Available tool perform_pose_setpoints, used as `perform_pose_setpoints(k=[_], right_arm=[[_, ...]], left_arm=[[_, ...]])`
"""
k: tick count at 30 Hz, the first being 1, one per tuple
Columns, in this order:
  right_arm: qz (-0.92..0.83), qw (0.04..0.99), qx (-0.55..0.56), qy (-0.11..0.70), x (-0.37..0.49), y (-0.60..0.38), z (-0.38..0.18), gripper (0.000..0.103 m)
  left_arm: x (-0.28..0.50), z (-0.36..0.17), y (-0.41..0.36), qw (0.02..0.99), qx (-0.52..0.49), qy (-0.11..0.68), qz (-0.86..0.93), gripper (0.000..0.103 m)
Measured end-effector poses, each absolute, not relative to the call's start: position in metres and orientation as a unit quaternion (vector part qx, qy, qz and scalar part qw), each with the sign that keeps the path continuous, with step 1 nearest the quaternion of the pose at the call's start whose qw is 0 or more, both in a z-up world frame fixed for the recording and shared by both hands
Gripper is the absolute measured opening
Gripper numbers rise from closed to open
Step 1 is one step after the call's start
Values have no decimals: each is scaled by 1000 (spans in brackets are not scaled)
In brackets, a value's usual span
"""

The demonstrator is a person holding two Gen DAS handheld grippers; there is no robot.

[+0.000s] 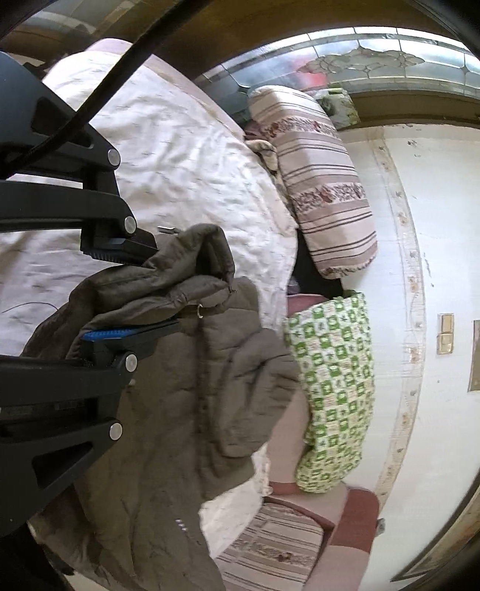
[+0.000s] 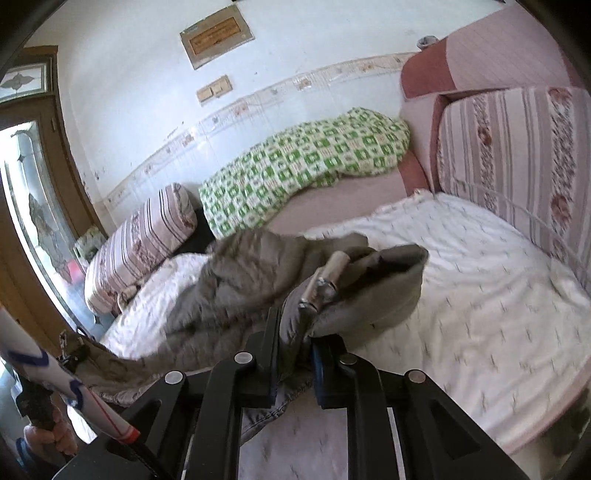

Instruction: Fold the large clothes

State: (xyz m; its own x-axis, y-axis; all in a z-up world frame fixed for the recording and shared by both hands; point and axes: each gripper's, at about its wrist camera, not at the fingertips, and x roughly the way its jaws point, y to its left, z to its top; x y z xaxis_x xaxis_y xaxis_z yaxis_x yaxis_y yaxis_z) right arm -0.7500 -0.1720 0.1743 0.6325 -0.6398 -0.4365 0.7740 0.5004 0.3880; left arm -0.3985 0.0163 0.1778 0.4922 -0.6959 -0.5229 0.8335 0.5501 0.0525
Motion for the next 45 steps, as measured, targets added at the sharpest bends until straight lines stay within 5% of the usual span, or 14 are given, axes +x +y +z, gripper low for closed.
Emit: perform_pose_setpoints(k=[10,17,19,27,31,35,37,40,45], right_arm=[[-426,854,274,120,-681,-296,221,15],[-463,829,277,149,-618,-418,211,10],[-487,814,277,156,-599,-457,201,3],[-465,805,337,150,-598,-507,159,3],[-433,822,316,193,-607,-489,138,23],[-401,826,316,240,-615,-499,114,33],[-366,832,340,241,-618,-507,106,58],[-326,846,335,258,-606,-518,103,69],[-296,852,320,290,-584,-541,95,72]], left_arm=[[-329,224,-93,845,137,242,-457,28],[-261,250,-173,875,125,216,-415,57],[-236,258,-184,881,110,220,-403,58],[-202,229,-214,890,142,204,-382,63],[-194,200,-208,857,157,241,-428,72],[-176,167,-193,824,183,294,-448,74],[-167,156,-180,808,181,316,-463,75],[-147,139,-151,778,141,357,-498,86],[-111,105,-129,729,78,434,-524,86]])
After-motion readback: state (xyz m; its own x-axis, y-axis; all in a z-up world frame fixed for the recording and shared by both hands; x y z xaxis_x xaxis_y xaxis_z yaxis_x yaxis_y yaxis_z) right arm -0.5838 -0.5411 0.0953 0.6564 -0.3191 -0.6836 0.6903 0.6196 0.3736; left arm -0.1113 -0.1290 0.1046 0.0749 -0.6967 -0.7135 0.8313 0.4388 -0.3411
